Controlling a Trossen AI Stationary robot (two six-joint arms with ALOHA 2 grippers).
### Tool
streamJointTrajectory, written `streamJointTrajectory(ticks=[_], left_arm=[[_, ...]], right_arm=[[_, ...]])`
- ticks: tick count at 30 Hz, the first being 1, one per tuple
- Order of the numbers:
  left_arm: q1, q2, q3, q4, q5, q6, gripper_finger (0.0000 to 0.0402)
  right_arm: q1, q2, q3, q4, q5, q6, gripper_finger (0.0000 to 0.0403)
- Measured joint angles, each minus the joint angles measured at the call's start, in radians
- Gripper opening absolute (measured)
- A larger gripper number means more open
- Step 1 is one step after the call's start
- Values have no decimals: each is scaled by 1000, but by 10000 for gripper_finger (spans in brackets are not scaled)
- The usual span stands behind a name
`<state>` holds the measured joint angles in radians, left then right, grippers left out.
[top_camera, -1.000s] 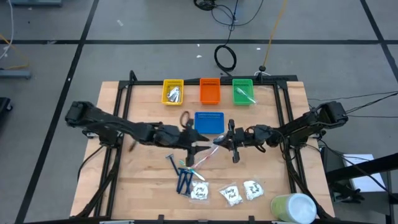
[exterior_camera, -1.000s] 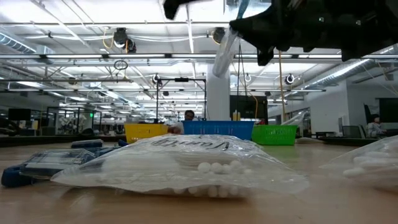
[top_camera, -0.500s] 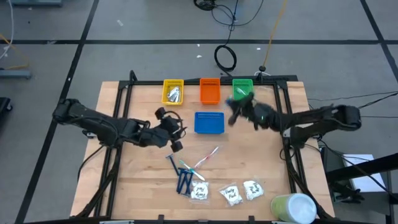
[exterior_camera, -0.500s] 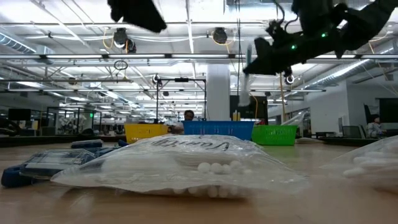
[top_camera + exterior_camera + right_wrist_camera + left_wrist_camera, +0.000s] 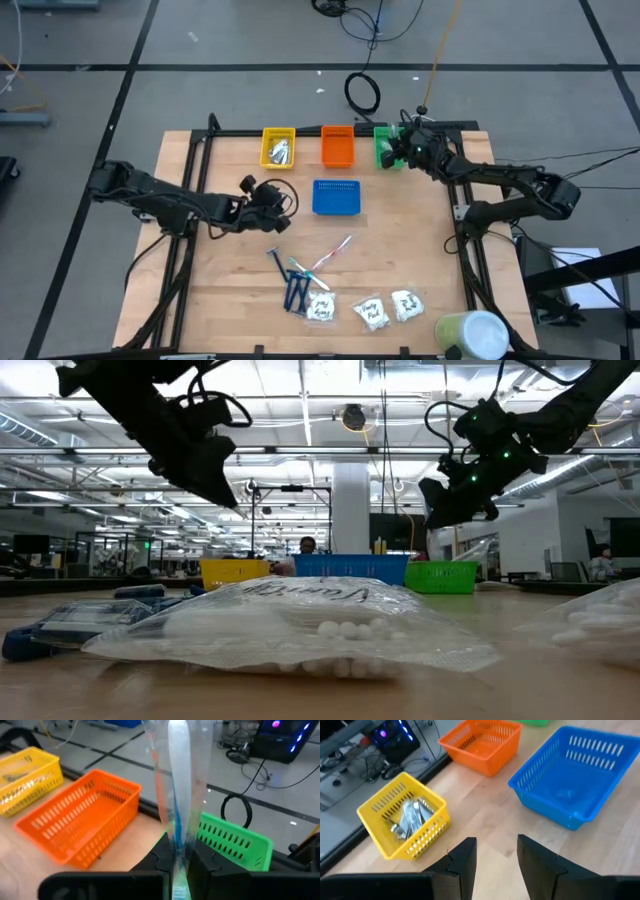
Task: Pick & Place Travel size toiletries
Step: Put the blue toothbrush into the green basket
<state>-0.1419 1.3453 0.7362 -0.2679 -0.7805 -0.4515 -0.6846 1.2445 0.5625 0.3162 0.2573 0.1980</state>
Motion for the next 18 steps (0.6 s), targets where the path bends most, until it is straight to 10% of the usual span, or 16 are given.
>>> streamJointTrajectory(ticks=[18], left_arm=[[29,-2,-1,35,61,24,136]], right_arm=[[-3,1,-1,-53,1,126,93]])
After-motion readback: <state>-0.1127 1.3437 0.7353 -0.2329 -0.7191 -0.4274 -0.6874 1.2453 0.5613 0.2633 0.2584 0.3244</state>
